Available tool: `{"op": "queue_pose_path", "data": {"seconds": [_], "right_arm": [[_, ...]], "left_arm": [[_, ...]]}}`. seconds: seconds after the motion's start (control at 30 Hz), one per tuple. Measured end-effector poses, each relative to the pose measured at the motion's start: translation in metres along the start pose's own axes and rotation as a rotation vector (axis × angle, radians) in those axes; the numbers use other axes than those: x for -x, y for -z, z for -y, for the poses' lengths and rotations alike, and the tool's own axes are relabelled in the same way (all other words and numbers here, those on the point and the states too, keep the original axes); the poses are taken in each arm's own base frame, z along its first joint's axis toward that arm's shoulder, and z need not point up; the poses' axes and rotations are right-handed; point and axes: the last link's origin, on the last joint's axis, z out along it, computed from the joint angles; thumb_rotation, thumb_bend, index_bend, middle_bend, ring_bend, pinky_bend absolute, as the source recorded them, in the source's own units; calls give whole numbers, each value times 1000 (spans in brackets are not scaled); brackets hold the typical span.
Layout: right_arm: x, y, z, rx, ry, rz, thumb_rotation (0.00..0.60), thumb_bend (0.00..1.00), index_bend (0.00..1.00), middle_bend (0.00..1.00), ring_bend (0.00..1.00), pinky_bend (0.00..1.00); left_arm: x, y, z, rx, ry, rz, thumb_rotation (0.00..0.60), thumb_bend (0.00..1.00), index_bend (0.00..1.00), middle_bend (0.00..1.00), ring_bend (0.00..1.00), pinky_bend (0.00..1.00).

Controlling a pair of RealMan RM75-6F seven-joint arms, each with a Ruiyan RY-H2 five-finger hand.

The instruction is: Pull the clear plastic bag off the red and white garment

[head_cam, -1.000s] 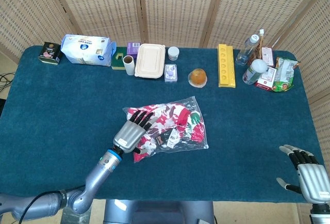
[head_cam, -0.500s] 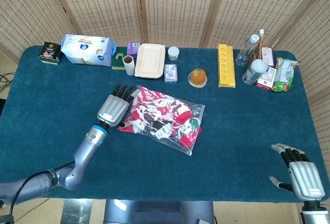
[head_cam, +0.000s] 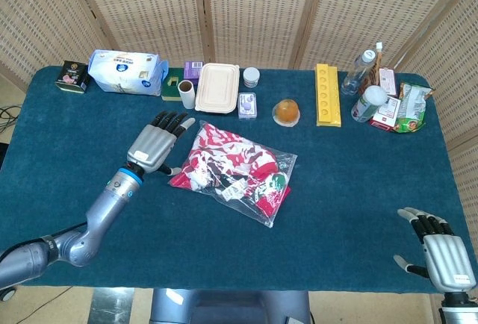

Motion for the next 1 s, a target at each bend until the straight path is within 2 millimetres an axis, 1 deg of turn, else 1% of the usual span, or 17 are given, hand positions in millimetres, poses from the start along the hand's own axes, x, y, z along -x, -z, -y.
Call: {"op": "queue_pose_path", "data": {"seconds": [0.17,0.27,0.37,0.5,0.6,0.8,0.9,1.0], "right_arm": [[-1,0,-1,-5,-10,-5,600,108,204,239,233,216],[0,0,-2,-4,-12,-5,600,108,204,239,233,216],[-1,1,-5,7,-14,-8,600,108,204,239,233,215],[-1,3,-10,26,-15,-12,600,108,204,239,233,216],[-2,5,-14,41,-17,-16,600,108,204,239,233,216],[-3,9,-20,63,-22,-27,600,108,204,239,233,216],[-4,10,-23,73,-23,-30,600,108,204,239,233,216],[-5,12,-25,79,-21,-33,600,108,204,239,233,216]], "left_arm": [[-10,3,-10,84,98,59,600,16,0,25,0,52],[-13,-4,-23,151,92,102,600,8,0,25,0,52],[-12,-16,-40,213,72,142,600,6,0,25,0,52],[-7,-37,-67,281,46,183,600,6,0,25,0,52],[-2,-52,-84,309,27,200,600,5,0,25,0,51],[14,-82,-112,330,-47,221,600,6,0,25,0,52],[24,-94,-126,328,-78,227,600,5,0,25,0,52],[32,-102,-136,316,-85,237,600,5,0,25,0,52]]}}
